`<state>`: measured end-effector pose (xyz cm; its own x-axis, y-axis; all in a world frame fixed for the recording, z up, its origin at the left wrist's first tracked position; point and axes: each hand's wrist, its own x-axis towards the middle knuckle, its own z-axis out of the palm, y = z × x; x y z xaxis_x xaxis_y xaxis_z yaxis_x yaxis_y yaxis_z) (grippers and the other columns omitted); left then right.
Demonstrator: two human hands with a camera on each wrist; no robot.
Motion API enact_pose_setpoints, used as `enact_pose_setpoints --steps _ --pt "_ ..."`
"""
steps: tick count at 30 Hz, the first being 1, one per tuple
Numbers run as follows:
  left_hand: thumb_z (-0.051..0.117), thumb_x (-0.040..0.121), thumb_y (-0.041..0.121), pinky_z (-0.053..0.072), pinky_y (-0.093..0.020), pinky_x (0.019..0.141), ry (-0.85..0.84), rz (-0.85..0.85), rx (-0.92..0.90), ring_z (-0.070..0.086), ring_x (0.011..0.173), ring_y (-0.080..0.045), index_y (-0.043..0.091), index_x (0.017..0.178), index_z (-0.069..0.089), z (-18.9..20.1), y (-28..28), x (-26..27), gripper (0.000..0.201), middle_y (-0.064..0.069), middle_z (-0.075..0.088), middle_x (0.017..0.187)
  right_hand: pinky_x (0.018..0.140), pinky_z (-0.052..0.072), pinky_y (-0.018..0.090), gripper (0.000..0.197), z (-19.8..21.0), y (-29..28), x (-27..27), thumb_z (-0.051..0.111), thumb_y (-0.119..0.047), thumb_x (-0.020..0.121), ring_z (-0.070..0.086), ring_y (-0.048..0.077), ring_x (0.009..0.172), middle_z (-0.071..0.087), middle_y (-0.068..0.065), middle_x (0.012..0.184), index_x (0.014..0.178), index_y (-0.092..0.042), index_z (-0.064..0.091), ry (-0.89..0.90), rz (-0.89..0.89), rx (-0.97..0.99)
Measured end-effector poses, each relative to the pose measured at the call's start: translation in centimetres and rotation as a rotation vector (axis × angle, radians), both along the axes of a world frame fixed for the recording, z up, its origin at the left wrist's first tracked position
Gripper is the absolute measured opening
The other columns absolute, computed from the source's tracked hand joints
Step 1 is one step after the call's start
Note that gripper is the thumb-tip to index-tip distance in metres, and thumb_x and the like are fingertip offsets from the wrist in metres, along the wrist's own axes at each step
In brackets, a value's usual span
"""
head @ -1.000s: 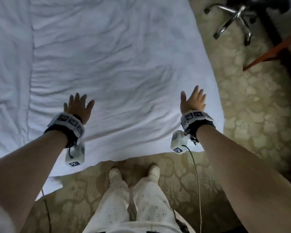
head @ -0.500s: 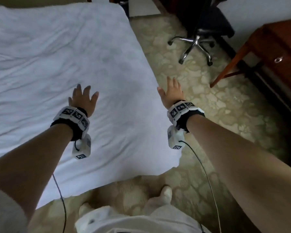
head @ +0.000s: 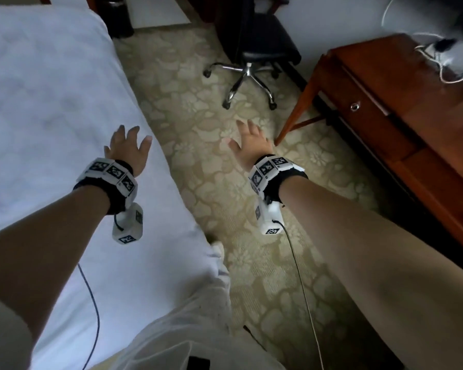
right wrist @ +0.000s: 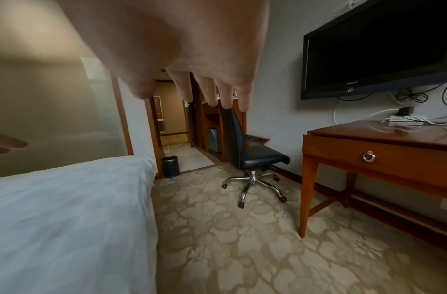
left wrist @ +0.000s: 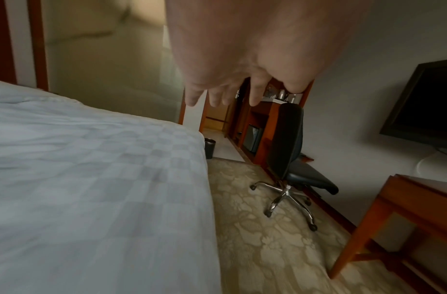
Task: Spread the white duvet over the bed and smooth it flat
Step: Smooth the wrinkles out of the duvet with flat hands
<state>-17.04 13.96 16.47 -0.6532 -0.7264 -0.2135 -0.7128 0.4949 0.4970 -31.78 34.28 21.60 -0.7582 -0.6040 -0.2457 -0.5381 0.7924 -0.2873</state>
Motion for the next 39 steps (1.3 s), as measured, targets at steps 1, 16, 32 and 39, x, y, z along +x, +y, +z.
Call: enact_pose_setpoints --steps 1,16,32,39 --pt "0.027 0.098 0.047 0.004 -0.049 0.119 -0.003 0.006 -0.004 0.006 0.148 -0.025 0.018 0.149 0.024 -0.3 -0.6 -2.2 0.058 -0.010 0.008 0.159 0.118 0.010 0.045 0.060 -0.2 -0.5 -2.3 0.030 -0.042 0.100 0.004 0.027 0.148 0.002 0.008 0.160 0.152 -0.019 0.010 0.000 -0.003 0.007" --pt "0.028 0.099 0.044 0.012 -0.050 0.118 0.050 0.197 -0.110 0.015 0.146 -0.029 0.015 0.145 0.030 3.7 -19.5 -27.8 0.055 -0.013 0.016 0.157 0.117 0.021 0.045 0.059 2.1 -23.9 -32.1 0.036 -0.043 0.097 0.017 0.029 0.145 0.016 0.009 0.157 0.149 -0.018 0.021 0.062 0.187 -0.110" --pt "0.030 0.099 0.043 0.015 -0.048 0.117 0.048 0.620 -0.159 0.018 0.144 -0.029 0.016 0.145 0.031 4.6 -48.8 -48.3 0.053 -0.012 0.017 0.157 0.113 0.029 0.044 0.057 2.9 -64.0 -57.7 0.039 -0.042 0.097 0.026 0.029 0.142 0.022 0.010 0.156 0.147 -0.017 0.027 0.096 0.611 -0.171" --pt "0.031 0.098 0.043 0.017 -0.049 0.116 0.047 0.754 -0.141 0.021 0.143 -0.029 0.016 0.144 0.032 2.5 -66.3 -53.5 0.053 -0.012 0.020 0.156 0.114 0.027 0.042 0.056 1.2 -82.7 -63.6 0.041 -0.039 0.097 0.022 0.029 0.142 0.020 0.010 0.156 0.147 -0.015 0.028 0.133 0.748 -0.166"
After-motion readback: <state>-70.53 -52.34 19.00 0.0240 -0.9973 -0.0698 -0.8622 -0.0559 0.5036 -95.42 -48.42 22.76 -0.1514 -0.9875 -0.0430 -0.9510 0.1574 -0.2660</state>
